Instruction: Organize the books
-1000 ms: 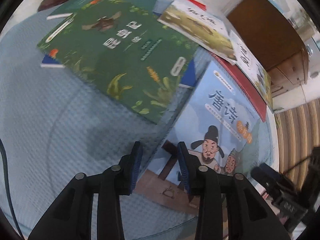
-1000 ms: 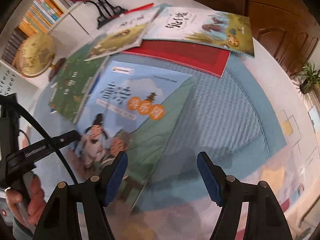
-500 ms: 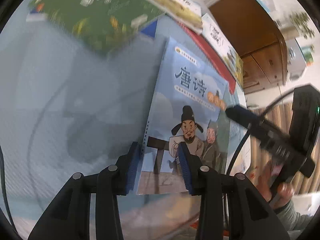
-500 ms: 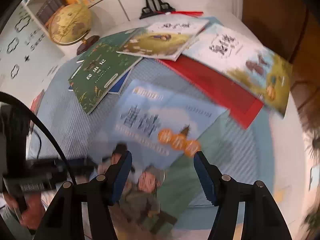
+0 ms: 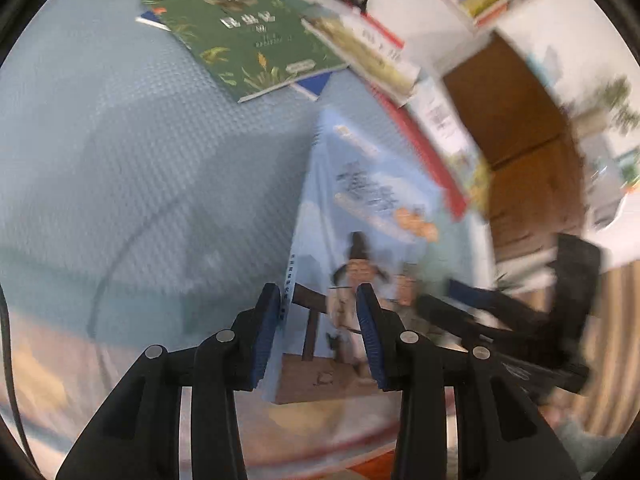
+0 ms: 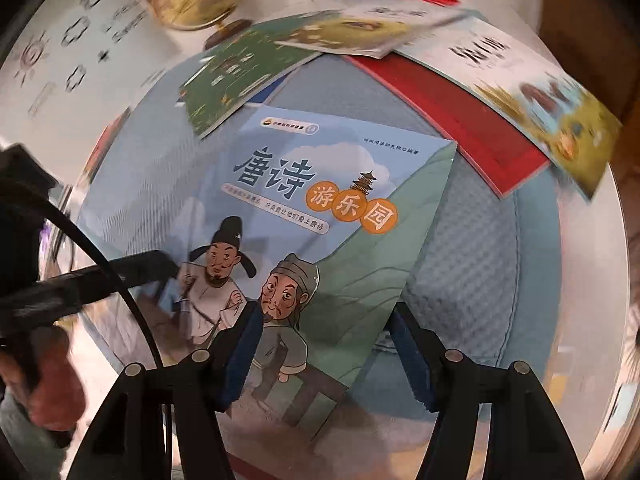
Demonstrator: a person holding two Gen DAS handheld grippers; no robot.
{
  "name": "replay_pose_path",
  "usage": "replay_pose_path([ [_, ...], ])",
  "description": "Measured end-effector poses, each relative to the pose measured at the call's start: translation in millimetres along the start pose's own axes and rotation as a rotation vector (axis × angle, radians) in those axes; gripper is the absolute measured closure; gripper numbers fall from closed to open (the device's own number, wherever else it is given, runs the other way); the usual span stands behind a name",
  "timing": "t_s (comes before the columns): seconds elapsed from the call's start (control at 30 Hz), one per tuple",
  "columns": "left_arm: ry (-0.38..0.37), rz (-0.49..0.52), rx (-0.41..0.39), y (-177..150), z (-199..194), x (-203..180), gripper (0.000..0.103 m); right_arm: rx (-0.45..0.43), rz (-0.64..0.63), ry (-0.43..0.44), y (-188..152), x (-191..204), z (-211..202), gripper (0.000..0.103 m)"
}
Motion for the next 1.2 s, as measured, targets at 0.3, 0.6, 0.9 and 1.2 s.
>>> replay_pose_path([
  [0.3,-0.067,-0.138,-0.054,-23.5,-2.0,8.8,0.070,-0.034,0.016,0.085,29.6,-12.5,12.5,0.036],
  [0.6,-0.141,-0.177,0.003,-23.7,32.4,-2.3,0.089,-0.058,-0.046,0.052,26.5,-2.2,16.8,0.028],
  [0.9,-0.382,-0.371,0.029,-9.6,25.7,1.9,0.095,0.069,0.185,0.321,10.8,-45.6,0.6,0.026],
  [1.2,-0.534,-0.522,0.087,-5.4,30.5,7.0,0.095,0.030,0.447,0.645,-25.1,-75.2,-0.5,0.026],
])
Point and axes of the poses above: each gripper's, at about its wrist camera, not at the fingertips, and z roughly the way its jaws point, x to its left, y to its top, the point moved 3 cm from there along z, roughly the way its jaws point, and after that the axes turned 6 degrees about -z, right-handed, at the moved point
